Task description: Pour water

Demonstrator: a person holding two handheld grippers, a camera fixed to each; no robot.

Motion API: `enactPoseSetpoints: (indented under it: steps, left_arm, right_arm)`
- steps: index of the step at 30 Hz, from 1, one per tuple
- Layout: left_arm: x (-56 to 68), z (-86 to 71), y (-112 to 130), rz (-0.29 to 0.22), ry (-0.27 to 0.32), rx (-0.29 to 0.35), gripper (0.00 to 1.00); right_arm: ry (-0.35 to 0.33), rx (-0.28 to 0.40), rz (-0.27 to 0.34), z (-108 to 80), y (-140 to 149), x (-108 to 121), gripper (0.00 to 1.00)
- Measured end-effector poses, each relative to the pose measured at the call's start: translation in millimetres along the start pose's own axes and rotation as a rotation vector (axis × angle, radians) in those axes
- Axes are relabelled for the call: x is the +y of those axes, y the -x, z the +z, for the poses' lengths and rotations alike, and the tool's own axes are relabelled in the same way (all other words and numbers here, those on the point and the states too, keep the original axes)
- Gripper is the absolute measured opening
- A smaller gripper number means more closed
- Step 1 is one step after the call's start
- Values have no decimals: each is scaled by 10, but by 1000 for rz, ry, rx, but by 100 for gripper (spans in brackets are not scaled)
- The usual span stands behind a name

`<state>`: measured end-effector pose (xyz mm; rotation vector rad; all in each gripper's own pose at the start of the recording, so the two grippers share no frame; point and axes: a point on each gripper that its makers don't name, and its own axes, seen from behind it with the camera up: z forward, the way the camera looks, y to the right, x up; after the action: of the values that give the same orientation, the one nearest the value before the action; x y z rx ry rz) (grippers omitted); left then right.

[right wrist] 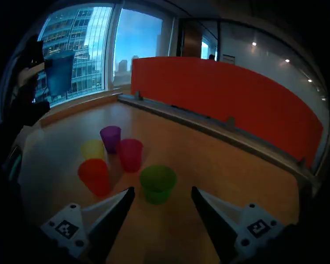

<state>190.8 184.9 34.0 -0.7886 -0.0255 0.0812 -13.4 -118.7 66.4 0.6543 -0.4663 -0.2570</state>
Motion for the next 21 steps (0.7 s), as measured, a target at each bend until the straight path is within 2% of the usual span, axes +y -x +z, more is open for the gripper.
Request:
enactPoseSetpoints:
  steps: [12, 21]
  left_arm:
    - [-131, -60, -93, -6, -30, 26, 90]
    - [-188, -122, -93, 7, -49, 23, 90]
  right_arm:
    - [-18, -48, -9, 193, 158, -29, 100]
    - [-30, -87, 5, 430, 292, -43, 100]
